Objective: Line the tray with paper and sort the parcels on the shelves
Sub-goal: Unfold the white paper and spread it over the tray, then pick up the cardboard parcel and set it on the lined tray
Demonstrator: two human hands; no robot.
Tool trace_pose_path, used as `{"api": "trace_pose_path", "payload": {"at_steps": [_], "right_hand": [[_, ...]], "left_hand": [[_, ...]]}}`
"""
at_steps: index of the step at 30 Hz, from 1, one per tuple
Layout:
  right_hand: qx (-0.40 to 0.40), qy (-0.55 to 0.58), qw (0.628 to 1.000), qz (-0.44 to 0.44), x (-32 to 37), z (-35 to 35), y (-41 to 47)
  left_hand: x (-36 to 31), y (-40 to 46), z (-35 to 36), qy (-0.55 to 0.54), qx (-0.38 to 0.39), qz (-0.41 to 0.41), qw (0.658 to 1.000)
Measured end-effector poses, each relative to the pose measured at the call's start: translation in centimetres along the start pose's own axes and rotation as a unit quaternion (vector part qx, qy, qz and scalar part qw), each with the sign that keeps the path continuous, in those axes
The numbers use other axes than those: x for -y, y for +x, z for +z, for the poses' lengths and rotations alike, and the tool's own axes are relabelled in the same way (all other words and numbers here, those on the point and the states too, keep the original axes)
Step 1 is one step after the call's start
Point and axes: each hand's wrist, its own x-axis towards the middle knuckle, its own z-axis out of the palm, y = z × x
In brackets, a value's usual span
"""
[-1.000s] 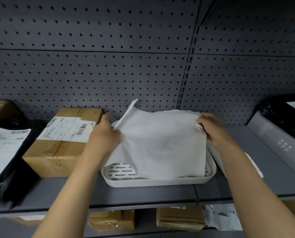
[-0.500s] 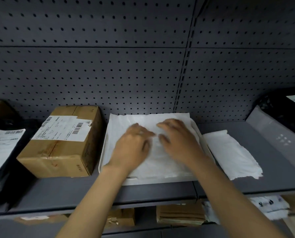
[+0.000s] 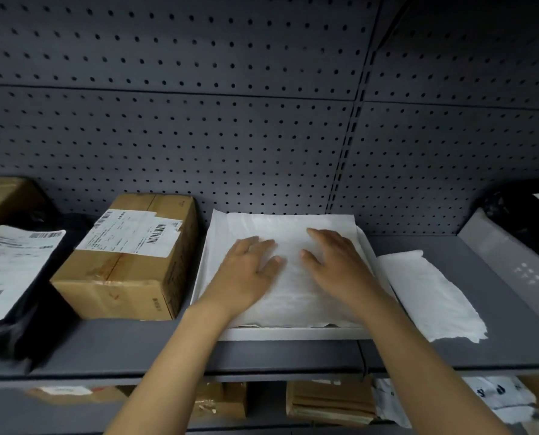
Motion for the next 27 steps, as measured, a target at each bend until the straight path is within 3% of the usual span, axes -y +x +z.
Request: {"api": "trace_pose_path", "payload": {"at_steps": [3,7,13,19,27], "right_hand": [[-0.049,0.173,0.983,-0.038,3.9,-1.5,0.5],[-0.052,0.36,0.928,-0.083,9.5,-2.0,1.0],[-0.013,0.434,0.893,-0.118,17.3,0.8,1.2],[0.009,0.425,0.895,-0.133,24.5,4.2,0.3],[-0.059,0.417,0.904,-0.074,30.9,6.5,-0.2]], "left_hand": [[-1.2,-1.0,-3.0,-0.107,-0.071,0.027,0.991],[-1.8,-3.5,-7.8,-0.203,-0.196,0.035,0.959],[0.6,-7.8,-14.5,-0.326,-0.315,-0.033,0.891],[7.6,-11.0,-19.9,-0.356,-0.335,-0.078,0.869],[12.7,-10.8,-24.1,-0.366,-0.263,-0.06,0.891]]}}
